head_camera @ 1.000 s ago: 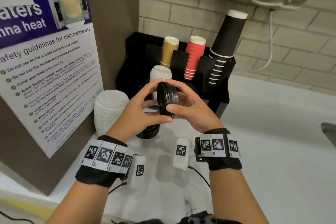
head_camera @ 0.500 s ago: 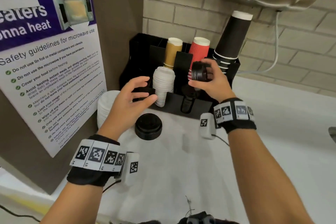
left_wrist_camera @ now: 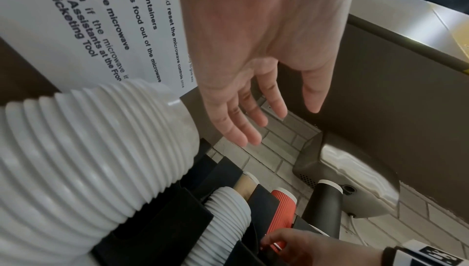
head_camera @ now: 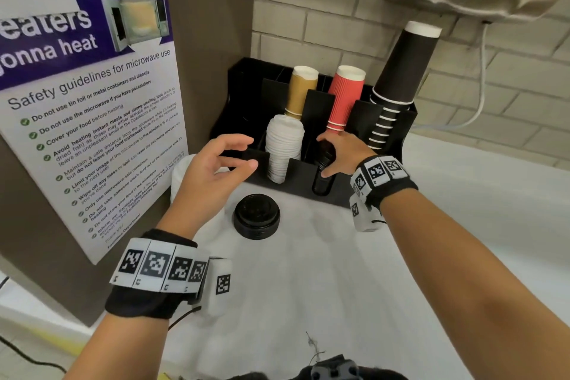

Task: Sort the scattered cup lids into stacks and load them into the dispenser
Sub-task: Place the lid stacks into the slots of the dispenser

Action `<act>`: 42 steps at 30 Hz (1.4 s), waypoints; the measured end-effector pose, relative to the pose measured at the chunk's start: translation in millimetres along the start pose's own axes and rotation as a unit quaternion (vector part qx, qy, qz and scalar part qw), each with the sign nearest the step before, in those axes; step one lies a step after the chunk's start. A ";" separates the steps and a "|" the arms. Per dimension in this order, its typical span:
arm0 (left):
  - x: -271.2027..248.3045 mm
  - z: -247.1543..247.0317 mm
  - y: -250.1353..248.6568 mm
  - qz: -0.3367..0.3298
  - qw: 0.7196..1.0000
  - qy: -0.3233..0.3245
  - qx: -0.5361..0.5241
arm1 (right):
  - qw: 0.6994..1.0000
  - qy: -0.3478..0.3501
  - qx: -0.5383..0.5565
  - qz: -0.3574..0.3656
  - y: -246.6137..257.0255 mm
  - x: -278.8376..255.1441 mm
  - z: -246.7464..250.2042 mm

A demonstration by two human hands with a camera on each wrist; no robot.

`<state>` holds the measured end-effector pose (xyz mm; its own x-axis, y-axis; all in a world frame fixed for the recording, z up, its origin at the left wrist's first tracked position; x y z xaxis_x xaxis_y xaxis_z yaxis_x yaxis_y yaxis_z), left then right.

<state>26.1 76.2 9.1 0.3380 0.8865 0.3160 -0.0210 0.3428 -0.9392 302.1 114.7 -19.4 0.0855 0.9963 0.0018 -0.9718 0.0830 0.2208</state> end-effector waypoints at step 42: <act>-10.9 6.2 3.9 0.014 1.000 0.004 0.014 | 0.939 0.095 0.309 0.113 113.2 -38.6 -55.7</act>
<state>16.5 69.8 2.8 0.3452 0.8929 0.2890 -0.0571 0.3273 -0.9432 176.5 86.7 -48.8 -0.2049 0.9778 -0.0437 -0.6415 -0.1005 0.7605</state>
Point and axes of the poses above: each hand's wrist, its own x-axis towards the middle knuckle, its own z-axis out of the back of the hand, y = z × x, the point moved 9 cm from there along x, towards the middle knuckle, and after that the axes turned 3 degrees about z, right-handed, at the moved point
